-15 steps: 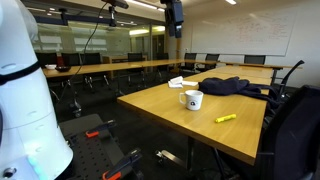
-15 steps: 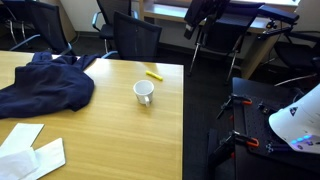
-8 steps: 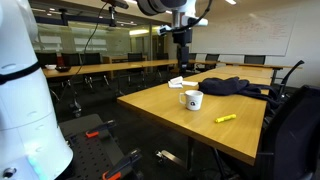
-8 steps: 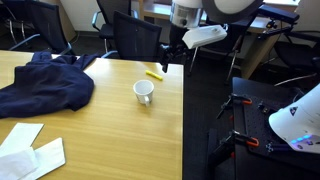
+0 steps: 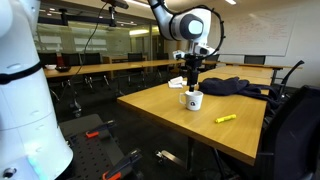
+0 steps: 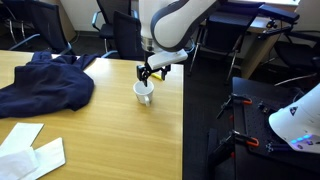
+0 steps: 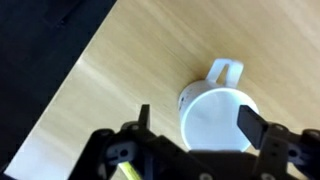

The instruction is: Move the white mug cup slightly to left.

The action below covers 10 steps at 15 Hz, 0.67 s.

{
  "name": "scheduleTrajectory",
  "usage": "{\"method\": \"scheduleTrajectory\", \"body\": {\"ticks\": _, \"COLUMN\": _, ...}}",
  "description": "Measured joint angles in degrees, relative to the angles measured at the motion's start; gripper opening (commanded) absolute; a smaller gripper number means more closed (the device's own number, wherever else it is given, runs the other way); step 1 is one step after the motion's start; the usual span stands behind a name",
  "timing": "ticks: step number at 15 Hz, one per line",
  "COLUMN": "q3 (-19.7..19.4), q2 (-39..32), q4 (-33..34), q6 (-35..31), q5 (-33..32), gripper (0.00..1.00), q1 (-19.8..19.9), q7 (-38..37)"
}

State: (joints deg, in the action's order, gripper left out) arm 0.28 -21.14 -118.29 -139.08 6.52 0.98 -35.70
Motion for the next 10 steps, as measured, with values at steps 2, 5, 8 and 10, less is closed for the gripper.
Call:
{"method": "scheduleTrajectory", "body": {"ticks": 2, "q3": -1.33, "q2": -3.66, "q4": 3.44, "q6": 0.07, "q5": 1.19, "gripper": 0.77, "q1": -0.43, "q7": -0.3}}
{"method": "scheduleTrajectory", "body": {"ticks": 5, "q3": -1.98, "q2": -7.74, "q4": 7.03, "q6": 0.46, "q5": 4.02, "gripper": 0.51, "q1": -0.49, "q7": -0.29}}
{"method": "scheduleTrajectory", "body": {"ticks": 8, "q3": -1.98, "q2": -10.37, "q4": 9.29, "q6": 0.72, "q5": 5.67, "gripper": 0.28, "q1": -0.78, "q7": -0.29}}
{"method": "scheduleTrajectory", "body": {"ticks": 10, "q3": -2.21, "q2": -11.13, "q4": 9.95, "q6": 0.75, "q5": 5.74, "gripper": 0.12, "q1": -0.94, "q7": -0.29}}
